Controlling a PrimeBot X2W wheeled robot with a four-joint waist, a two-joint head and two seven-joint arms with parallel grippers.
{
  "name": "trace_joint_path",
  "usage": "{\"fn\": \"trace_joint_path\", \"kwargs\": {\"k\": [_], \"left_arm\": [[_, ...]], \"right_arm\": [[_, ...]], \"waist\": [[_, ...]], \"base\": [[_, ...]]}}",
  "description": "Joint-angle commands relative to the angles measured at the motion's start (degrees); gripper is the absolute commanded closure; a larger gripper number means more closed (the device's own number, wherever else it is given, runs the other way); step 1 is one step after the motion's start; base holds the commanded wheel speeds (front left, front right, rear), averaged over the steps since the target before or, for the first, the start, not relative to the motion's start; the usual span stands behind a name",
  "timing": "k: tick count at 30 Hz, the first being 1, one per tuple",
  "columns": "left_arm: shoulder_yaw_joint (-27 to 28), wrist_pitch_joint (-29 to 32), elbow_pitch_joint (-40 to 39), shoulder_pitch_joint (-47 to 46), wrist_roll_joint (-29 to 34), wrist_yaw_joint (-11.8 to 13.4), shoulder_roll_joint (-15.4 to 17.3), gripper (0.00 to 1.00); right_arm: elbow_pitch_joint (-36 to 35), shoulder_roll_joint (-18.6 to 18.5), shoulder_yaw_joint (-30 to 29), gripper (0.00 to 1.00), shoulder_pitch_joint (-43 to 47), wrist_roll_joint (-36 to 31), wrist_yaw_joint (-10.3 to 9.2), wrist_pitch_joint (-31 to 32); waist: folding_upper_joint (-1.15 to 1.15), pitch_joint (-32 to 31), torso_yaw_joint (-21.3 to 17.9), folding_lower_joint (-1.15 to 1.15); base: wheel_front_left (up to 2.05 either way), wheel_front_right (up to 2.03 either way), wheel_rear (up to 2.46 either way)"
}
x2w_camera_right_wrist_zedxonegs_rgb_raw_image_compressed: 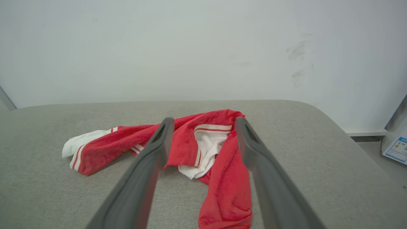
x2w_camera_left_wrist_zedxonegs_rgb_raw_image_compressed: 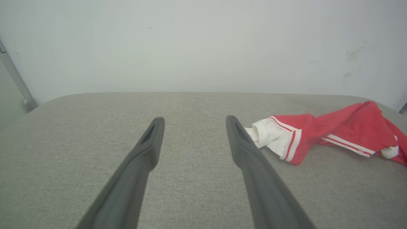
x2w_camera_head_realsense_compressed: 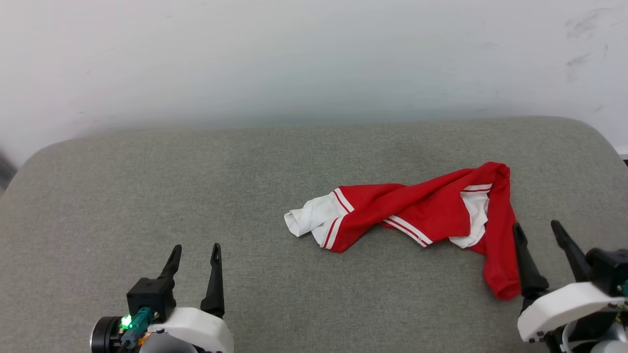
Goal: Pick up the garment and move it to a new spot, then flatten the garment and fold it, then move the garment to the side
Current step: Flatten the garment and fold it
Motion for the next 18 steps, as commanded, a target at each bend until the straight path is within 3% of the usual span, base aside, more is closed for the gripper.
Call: {"fn": "trace_joint_path", "kwargs": {"k": [1,9,18], "left_arm": [[0.2,0.3,-0.4,1.0,-0.2,0.4,0.5,0.00],[-0.9,2.4,-0.8,-3.4,0.5,-0.5,0.8,0.00],[-5.3,14.2,0.9,-22.9,2.0,-7.7,1.6,0.00]], "right_arm": [[-3.0,1.4,-0.1,0.00,2.4,-0.7,-0.02,1.2],[-11.0,3.4,0.8,0.00,5.7,-0.8,-0.03,5.0],[-15.0,4.2,2.4,0.00,2.7,-0.2,-0.02,4.8]], "waist": [[0.00,-0.2,-0.5,0.01],[0.00,0.5,-2.4,0.01],[0.00,8.0,-4.9,0.01]], "base": [[0.00,0.00,0.00],[0.00,0.00,0.00],[0.00,0.00,0.00]]}}
